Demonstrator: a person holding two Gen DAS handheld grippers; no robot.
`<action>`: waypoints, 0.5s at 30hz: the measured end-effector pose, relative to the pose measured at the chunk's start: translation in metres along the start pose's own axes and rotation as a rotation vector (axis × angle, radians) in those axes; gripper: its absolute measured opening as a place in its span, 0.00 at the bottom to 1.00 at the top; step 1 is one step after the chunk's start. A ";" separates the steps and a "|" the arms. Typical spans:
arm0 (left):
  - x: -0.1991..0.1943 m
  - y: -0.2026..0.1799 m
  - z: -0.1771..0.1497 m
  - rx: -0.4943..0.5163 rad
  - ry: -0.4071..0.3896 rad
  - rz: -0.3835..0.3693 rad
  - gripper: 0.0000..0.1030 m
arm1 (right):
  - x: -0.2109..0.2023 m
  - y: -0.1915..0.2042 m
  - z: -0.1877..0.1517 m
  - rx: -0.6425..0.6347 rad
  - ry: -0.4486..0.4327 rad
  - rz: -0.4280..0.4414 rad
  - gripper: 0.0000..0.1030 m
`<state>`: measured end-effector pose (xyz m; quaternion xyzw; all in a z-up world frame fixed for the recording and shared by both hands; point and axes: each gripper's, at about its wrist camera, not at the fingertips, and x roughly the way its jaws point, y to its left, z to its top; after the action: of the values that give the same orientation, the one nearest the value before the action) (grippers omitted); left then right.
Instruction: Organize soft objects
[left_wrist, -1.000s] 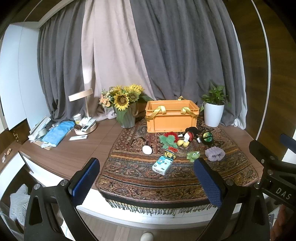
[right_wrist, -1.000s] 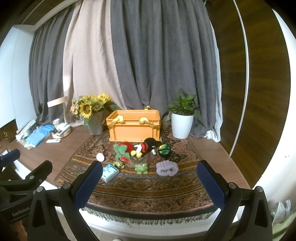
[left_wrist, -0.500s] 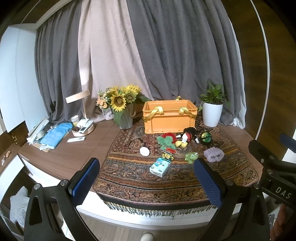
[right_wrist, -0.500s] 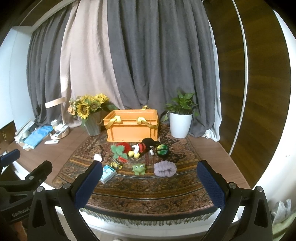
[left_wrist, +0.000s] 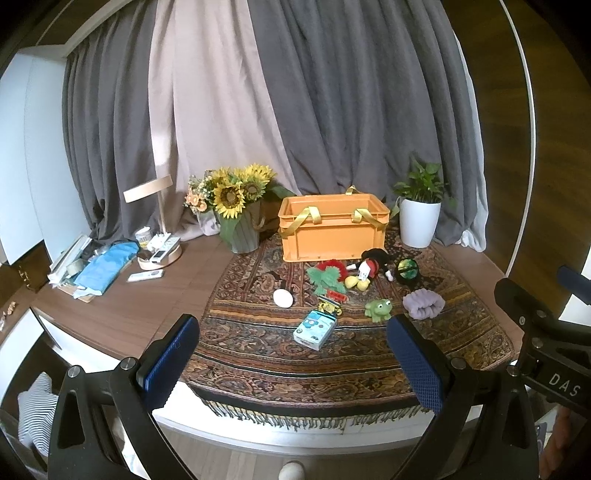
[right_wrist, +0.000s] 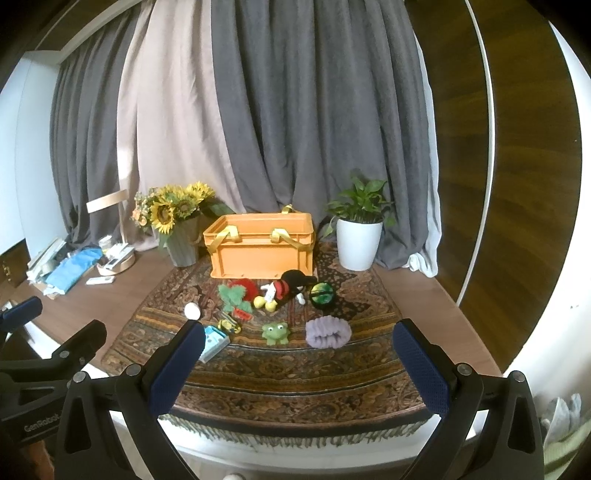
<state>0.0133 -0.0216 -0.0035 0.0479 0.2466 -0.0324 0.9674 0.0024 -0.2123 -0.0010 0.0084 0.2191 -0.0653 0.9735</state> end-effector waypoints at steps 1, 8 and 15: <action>0.002 0.001 -0.001 0.001 0.004 -0.004 1.00 | 0.003 0.000 -0.001 0.000 0.004 0.007 0.99; 0.032 0.001 -0.013 0.037 0.038 -0.024 1.00 | 0.041 0.008 -0.010 -0.009 0.082 0.049 0.99; 0.079 0.000 -0.021 0.081 0.079 -0.063 1.00 | 0.093 0.018 -0.016 -0.010 0.157 0.079 0.99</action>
<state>0.0728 -0.0220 -0.0593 0.0803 0.2845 -0.0710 0.9527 0.0814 -0.2055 -0.0561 0.0172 0.2946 -0.0249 0.9551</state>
